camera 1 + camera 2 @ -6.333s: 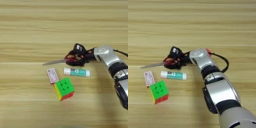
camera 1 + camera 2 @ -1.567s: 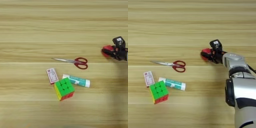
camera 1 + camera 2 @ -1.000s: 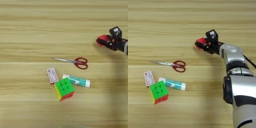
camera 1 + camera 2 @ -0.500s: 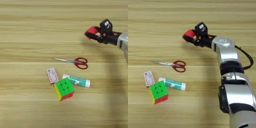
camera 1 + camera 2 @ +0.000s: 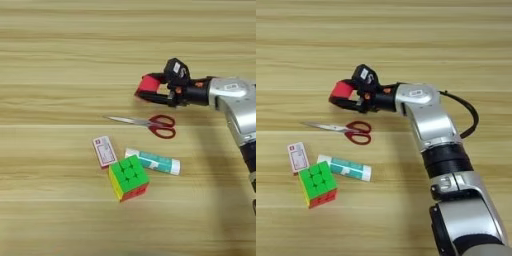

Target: Move the objects on the table

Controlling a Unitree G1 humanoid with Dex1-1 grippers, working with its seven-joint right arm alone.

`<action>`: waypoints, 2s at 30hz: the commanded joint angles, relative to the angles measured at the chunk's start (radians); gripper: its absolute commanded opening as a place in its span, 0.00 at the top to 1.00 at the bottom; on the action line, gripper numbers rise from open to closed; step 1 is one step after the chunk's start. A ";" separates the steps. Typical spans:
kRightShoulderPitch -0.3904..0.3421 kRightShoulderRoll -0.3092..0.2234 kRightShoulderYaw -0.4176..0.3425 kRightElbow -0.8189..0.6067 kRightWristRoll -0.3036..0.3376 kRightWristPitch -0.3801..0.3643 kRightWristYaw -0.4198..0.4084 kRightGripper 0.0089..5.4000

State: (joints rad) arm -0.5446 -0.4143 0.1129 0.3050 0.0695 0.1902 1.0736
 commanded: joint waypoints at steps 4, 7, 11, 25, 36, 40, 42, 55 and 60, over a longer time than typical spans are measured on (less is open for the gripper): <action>-0.049 0.017 0.053 -0.027 -0.004 -0.004 -0.009 0.57; -0.051 0.028 0.075 0.010 -0.015 -0.011 -0.009 0.57; -0.052 0.050 0.121 0.082 -0.050 -0.042 -0.007 0.57; -0.040 0.044 0.188 0.231 -0.123 -0.194 0.048 0.50; -0.106 0.063 0.012 0.090 0.037 -0.147 0.002 0.25; -0.141 0.062 -0.101 -0.015 0.162 -0.143 -0.015 0.18; -0.140 0.058 -0.138 -0.075 0.217 -0.117 -0.019 0.15; -0.012 0.047 -0.218 -0.296 0.306 0.002 -0.162 0.01; 0.122 0.060 -0.230 -0.457 0.329 0.048 -0.231 0.01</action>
State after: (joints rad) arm -0.4232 -0.3423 -0.0895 -0.0448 0.3785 0.2373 0.8975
